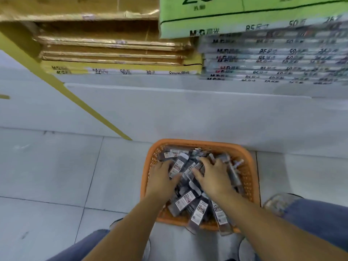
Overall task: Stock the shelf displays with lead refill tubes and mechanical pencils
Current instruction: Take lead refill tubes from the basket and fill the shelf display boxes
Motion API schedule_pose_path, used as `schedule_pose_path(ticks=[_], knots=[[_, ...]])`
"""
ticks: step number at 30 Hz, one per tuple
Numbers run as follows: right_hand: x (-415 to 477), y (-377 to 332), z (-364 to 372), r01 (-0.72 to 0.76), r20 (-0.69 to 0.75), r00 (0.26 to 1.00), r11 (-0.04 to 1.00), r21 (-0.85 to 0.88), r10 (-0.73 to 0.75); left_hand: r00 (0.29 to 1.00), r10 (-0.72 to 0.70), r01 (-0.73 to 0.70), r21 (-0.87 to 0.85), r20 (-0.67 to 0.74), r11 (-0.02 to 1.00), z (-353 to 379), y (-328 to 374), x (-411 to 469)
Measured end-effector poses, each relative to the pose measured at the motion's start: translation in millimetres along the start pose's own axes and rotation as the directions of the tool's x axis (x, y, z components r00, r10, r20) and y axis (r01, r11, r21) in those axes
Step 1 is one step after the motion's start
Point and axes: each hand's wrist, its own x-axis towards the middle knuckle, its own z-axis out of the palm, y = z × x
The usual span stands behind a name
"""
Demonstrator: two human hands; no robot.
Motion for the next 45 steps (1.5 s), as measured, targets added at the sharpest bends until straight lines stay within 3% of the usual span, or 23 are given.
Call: schedule_pose_path(ticks=[5,10,15,20,24,29,32,36,39,42,45], knots=[[3,-10,0,-0.016,-0.077,0.996,0.929,0.369,0.047,0.995,-0.097,0.098,-0.037,0.014,0.995,5,14,15],[-2,-5,4,-0.099,-0.009,0.991,0.766,0.635,0.135,0.989,-0.1,0.111,-0.103,0.107,0.988,7,14,17],[-4,4,7,-0.216,0.073,0.969,0.67,0.71,0.235,0.97,-0.068,0.127,-0.246,0.234,0.961,9,18,13],[3,8,-7,-0.343,0.193,0.932,0.572,0.745,0.307,0.965,-0.098,0.142,-0.17,0.243,0.975,13,26,17],[-3,8,-23,-0.356,0.249,0.931,0.516,0.779,0.267,0.932,-0.112,0.266,-0.439,0.345,0.858,1,20,5],[-26,-12,-55,-0.219,0.208,0.975,0.445,0.868,0.075,0.931,-0.008,0.315,-0.791,0.366,0.525,-30,23,-28],[-49,-32,-82,-0.146,0.181,0.982,0.366,0.919,-0.063,0.931,0.12,0.291,-0.901,0.344,0.323,-58,42,-47],[-90,-63,-129,-0.002,0.076,0.978,0.358,0.934,-0.194,0.935,0.223,0.212,-0.937,0.277,0.277,-105,64,-80],[-119,-86,-166,0.107,0.0,0.96,0.367,0.924,-0.28,0.957,0.206,0.138,-0.947,0.203,0.289,-141,84,-107],[-143,-106,-203,0.236,-0.092,0.927,0.377,0.896,-0.363,0.976,0.211,-0.028,-0.937,0.05,0.349,-171,105,-129],[-165,-129,-239,0.367,-0.187,0.882,0.382,0.848,-0.433,0.961,0.264,-0.167,-0.926,-0.077,0.337,-201,127,-146]])
